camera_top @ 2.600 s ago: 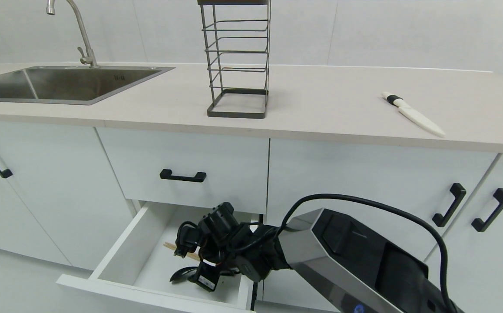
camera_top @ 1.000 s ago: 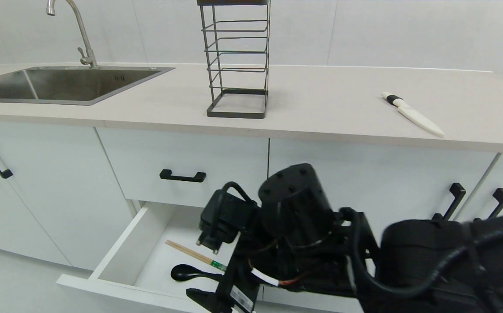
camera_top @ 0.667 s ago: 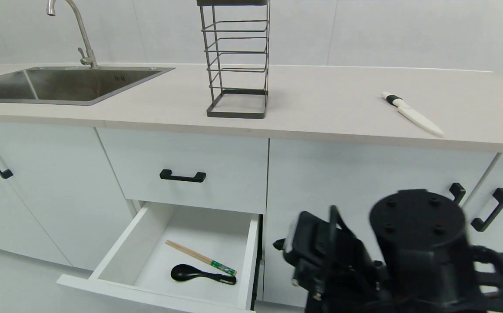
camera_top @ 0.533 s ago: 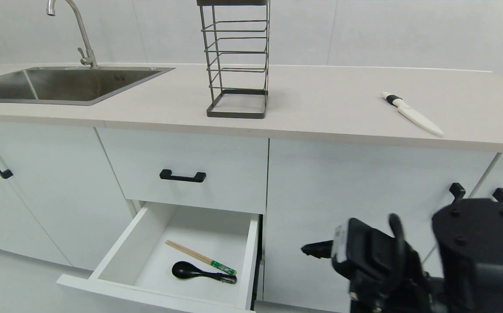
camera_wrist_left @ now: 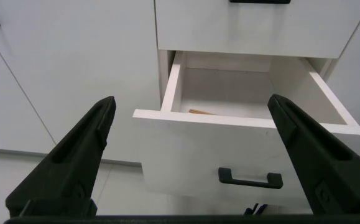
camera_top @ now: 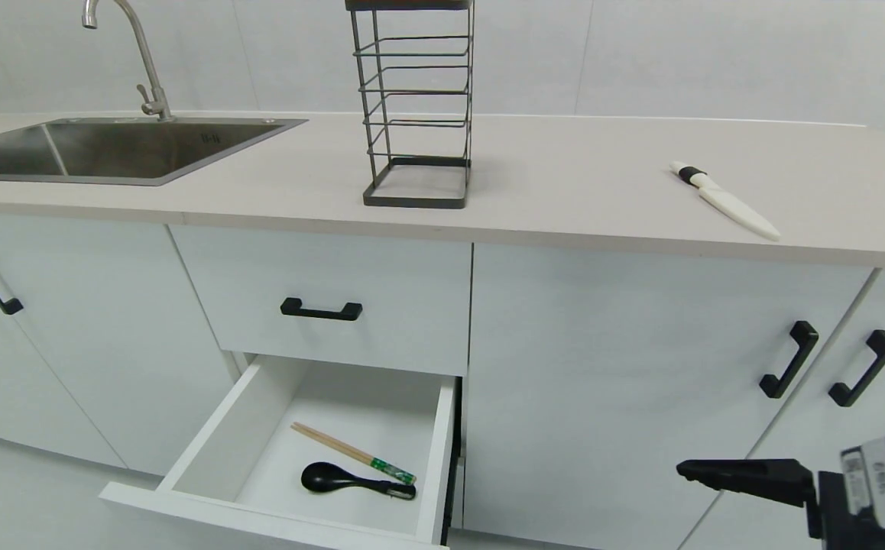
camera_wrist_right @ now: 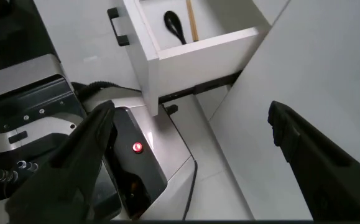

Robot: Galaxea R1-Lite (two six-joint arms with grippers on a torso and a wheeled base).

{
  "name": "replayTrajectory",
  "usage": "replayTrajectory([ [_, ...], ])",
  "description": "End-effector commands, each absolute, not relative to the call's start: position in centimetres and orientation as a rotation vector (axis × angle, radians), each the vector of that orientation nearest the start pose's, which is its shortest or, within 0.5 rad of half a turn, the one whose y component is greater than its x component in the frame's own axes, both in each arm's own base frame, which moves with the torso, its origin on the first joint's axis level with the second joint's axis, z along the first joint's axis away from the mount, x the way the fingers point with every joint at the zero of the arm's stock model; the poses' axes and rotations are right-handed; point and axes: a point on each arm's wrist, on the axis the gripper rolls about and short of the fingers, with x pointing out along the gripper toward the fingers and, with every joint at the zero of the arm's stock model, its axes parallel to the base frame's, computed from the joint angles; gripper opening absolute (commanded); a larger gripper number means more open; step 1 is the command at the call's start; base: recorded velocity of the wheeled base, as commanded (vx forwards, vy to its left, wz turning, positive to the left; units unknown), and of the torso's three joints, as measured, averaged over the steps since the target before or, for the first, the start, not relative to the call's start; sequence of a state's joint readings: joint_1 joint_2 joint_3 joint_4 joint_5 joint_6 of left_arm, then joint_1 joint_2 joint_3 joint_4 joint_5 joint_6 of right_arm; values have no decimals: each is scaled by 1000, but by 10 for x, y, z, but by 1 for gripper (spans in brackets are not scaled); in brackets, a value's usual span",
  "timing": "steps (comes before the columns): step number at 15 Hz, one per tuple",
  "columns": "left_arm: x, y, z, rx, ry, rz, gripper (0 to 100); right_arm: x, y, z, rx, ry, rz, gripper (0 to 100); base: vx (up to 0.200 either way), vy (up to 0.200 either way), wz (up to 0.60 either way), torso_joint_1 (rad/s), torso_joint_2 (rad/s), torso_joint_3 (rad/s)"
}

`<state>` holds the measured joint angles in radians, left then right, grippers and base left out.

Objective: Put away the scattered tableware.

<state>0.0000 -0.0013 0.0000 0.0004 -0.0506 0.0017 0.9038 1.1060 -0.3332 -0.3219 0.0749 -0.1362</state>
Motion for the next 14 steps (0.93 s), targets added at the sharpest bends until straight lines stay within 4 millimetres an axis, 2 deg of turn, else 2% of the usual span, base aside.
replayTrajectory([
  [1, -23, -1, 75, 2, 0, -51, 100, 68, 83, 164, -262, 256, 958, 100, 0, 0, 0, 0, 0, 0],
  [5, -23, -1, 75, 1, 1, -51, 100, 46, 52, 173, -187, 86, 899, 100, 0, 0, 0, 0, 0, 0],
  [6, -23, -1, 75, 2, 0, -51, 100, 46, 51, 173, -184, 84, 896, 100, 0, 0, 0, 0, 0, 0],
  [7, -23, -1, 75, 1, 1, -51, 100, 36, 36, 170, -143, 32, 821, 100, 0, 0, 0, 0, 0, 0],
  [11, -23, -1, 75, 2, 0, -51, 100, 29, 21, 171, -88, -26, 645, 100, 0, 0, 0, 0, 0, 0],
  [14, -23, -1, 75, 2, 0, -51, 100, 28, 13, 162, -69, -8, 459, 100, 0, 0, 0, 0, 0, 0],
])
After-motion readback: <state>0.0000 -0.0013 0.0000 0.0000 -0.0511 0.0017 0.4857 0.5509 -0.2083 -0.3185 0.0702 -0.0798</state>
